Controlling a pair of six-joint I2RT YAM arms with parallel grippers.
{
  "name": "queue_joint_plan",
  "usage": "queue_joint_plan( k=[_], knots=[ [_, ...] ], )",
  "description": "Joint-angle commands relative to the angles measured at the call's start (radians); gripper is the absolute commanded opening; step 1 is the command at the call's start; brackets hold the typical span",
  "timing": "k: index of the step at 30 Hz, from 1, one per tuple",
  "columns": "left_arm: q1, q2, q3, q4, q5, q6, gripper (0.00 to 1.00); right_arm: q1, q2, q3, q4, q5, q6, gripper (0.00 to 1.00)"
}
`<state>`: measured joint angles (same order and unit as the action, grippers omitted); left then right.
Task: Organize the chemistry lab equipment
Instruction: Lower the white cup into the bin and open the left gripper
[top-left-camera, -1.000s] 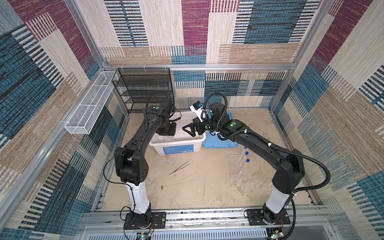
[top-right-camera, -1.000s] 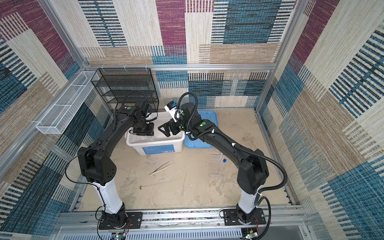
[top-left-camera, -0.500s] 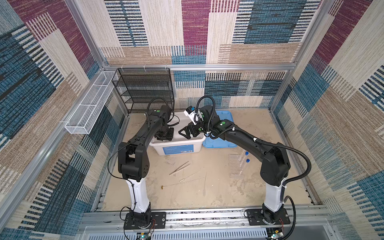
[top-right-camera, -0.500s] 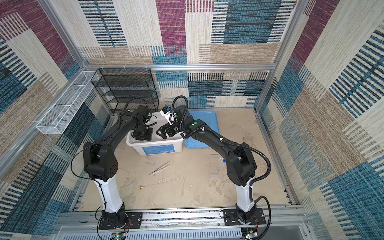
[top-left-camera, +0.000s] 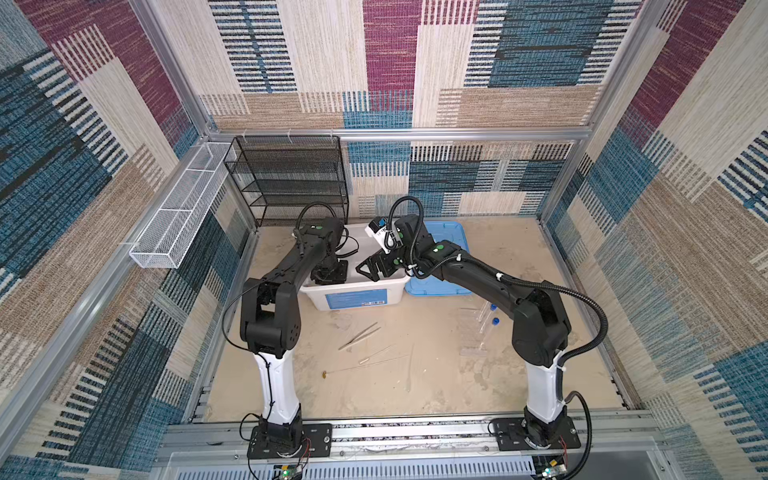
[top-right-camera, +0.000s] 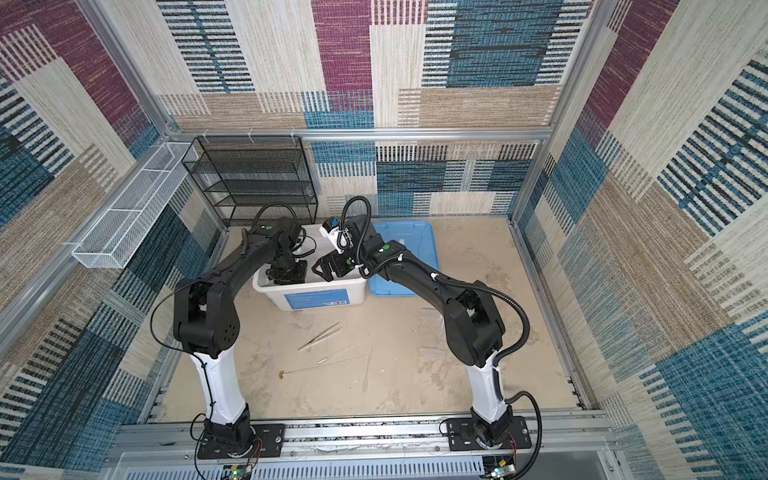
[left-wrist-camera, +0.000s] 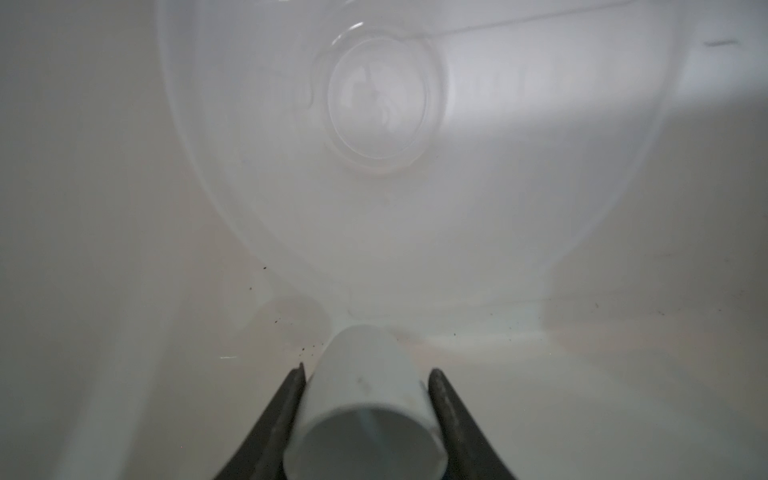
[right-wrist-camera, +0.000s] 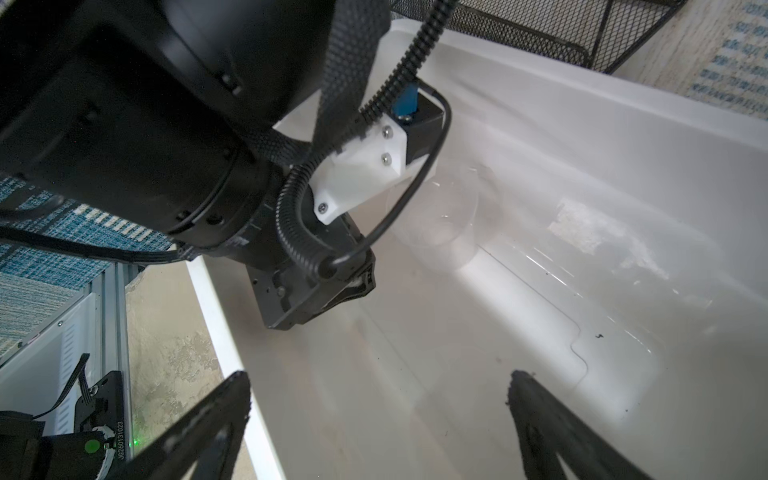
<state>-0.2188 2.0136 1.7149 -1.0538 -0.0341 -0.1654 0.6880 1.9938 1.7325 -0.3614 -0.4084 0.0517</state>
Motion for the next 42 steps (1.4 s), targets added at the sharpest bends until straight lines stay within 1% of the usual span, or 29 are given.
queue_joint_plan(
  k=[1, 8, 10, 13, 17, 23, 27, 30, 36, 42],
  knots=[
    [-0.002, 0.007, -0.012, 0.020, 0.011, -0.020, 0.33, 0.003, 0.003, 0.001, 0.040, 0.005, 0.004, 0.98],
    [-0.004, 0.011, -0.044, 0.054, 0.030, -0.038, 0.35, 0.004, 0.008, -0.008, 0.054, 0.004, 0.011, 0.98],
    [-0.006, 0.013, -0.049, 0.054, 0.009, -0.037, 0.36, 0.003, 0.010, -0.009, 0.054, 0.001, 0.013, 0.98],
    [-0.006, 0.020, -0.061, 0.067, 0.022, -0.040, 0.41, 0.003, 0.007, -0.019, 0.063, 0.003, 0.016, 0.98],
    [-0.009, 0.037, -0.064, 0.081, 0.052, -0.054, 0.41, 0.004, 0.008, -0.026, 0.069, 0.002, 0.021, 0.98],
    [-0.014, 0.043, -0.076, 0.097, 0.041, -0.058, 0.42, 0.004, 0.003, -0.041, 0.076, 0.006, 0.023, 0.98],
    [-0.016, 0.057, -0.075, 0.103, 0.071, -0.072, 0.42, 0.003, 0.003, -0.052, 0.088, 0.003, 0.029, 0.98],
    [-0.021, 0.060, -0.070, 0.109, 0.072, -0.078, 0.43, 0.003, 0.007, -0.054, 0.087, 0.002, 0.030, 0.98],
    [-0.021, 0.073, -0.086, 0.121, 0.067, -0.081, 0.47, 0.003, 0.010, -0.057, 0.089, 0.006, 0.030, 0.98],
    [-0.022, 0.090, -0.100, 0.143, 0.086, -0.091, 0.47, 0.002, 0.014, -0.056, 0.088, 0.008, 0.030, 0.98]
  ],
)
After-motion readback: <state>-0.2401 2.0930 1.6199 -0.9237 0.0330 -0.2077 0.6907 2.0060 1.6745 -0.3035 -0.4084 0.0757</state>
